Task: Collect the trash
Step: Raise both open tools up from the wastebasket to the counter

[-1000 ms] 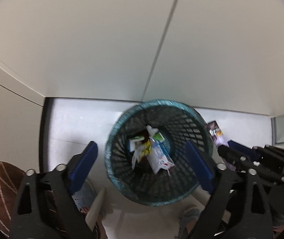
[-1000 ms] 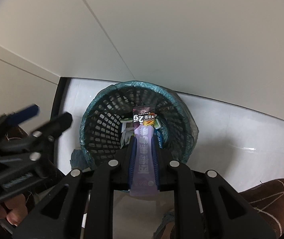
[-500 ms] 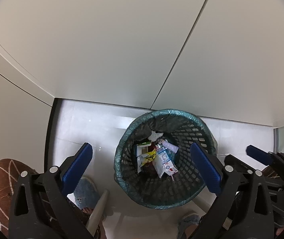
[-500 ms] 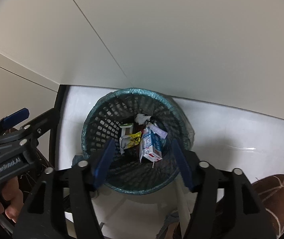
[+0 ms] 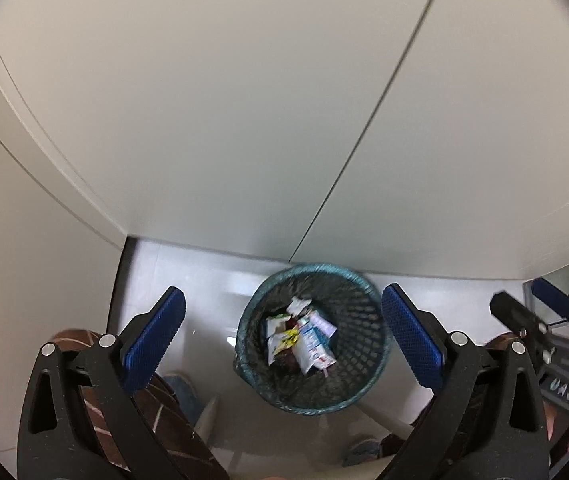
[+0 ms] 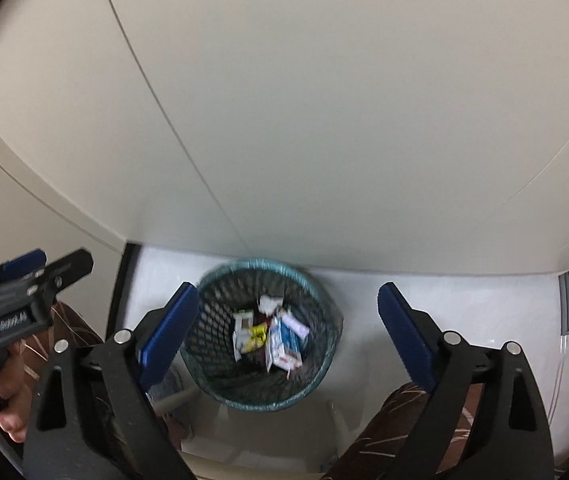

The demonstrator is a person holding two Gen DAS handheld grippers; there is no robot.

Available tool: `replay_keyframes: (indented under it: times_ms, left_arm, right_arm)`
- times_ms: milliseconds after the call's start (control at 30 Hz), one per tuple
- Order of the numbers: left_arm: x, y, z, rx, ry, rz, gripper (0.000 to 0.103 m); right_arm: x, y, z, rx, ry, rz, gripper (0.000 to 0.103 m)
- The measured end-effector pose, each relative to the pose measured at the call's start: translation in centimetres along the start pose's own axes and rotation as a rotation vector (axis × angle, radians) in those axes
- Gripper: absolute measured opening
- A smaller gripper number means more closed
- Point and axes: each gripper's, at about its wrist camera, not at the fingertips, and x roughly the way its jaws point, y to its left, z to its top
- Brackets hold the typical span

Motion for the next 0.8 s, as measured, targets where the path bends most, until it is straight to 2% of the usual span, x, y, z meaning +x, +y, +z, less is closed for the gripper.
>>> replay_keyframes:
  times_ms: [233,500,800]
  left_arm:
    - [-8.9,-1.5,2.1,0.021,-0.127,-0.026,0.097]
    - [-18.9,-4.1,5.1,0.061,-0.259,-0.033,0.097]
    - [-26.6,-5.7,10.5,0.048,-0.39,0.007,0.097]
  right_arm:
    - [-8.8,0.1,3.5,0.013,-0.152,-0.003,0.09]
    - [-17.1,0.4,6.8,0.001,-0.271,0.003,0.09]
    - [-25.0,0.5,11.4,0.004,-0.389,-0.013,0.09]
